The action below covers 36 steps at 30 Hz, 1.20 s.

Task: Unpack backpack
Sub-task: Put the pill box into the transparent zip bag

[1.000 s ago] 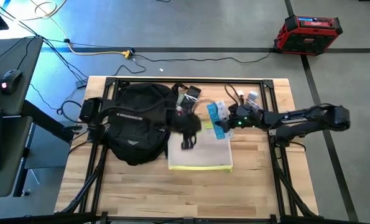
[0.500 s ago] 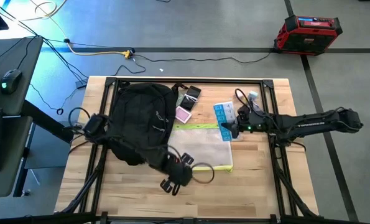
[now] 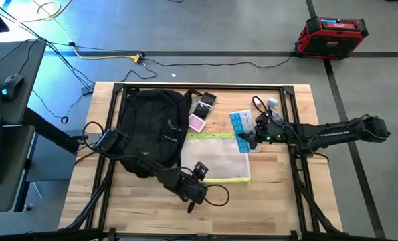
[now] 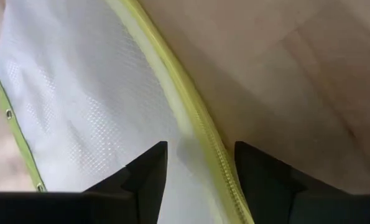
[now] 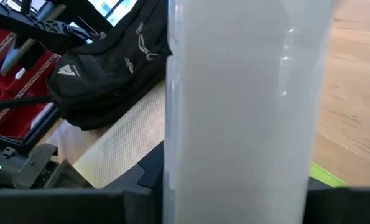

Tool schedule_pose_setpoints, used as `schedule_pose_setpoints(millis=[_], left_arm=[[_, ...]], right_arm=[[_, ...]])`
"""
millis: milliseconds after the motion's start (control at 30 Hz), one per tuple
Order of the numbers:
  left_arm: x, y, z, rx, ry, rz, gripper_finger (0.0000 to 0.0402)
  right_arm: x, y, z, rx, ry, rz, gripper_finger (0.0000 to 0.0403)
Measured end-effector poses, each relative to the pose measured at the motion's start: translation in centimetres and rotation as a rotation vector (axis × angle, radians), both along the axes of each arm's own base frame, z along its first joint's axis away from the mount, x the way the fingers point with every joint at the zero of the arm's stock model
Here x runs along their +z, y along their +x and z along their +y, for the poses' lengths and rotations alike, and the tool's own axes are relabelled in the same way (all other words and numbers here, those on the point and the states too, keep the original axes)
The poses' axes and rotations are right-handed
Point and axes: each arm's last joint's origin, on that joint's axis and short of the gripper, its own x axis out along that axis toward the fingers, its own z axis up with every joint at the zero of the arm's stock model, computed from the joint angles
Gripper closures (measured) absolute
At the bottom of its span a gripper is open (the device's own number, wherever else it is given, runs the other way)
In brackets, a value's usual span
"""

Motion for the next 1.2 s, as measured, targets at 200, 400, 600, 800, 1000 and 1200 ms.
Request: schedule_pose_setpoints(millis=[200,400,600,800,1000,1200], left_arm=[[0.9,0.4,0.0,0.036,-0.018,-0.020,0.0247],[1.0,0.5,0.3,0.060,-0.027,-0.027,0.0247],[1.3,0.6,0.1,0.089,-0.082,-0.044,0.0247],[1.9,0.8,0.0,0.114,-0.133,-0.052,0.0247],[1.0,0.9,1.9,0.180,-0.161,-0.012,0.0249],[0.6,0.8,2.7,0.227,-0.159,0.008,0.0297]], right_arm=[[-0.1,-0.1,0.0,0.000,0.000,0.012,0.0284],[-0.2,-0.1,0.0,0.001,0.003,0.023,0.0284],[-0.2,-0.1,0.0,0.002,0.005,0.029,0.0284],[-0.3,-0.2,0.0,0.002,0.006,0.033,0.0284],[-0.3,-0.2,0.0,-0.006,0.019,0.034,0.0284],[-0.3,-0.2,0.0,-0.006,0.019,0.038,0.0284]])
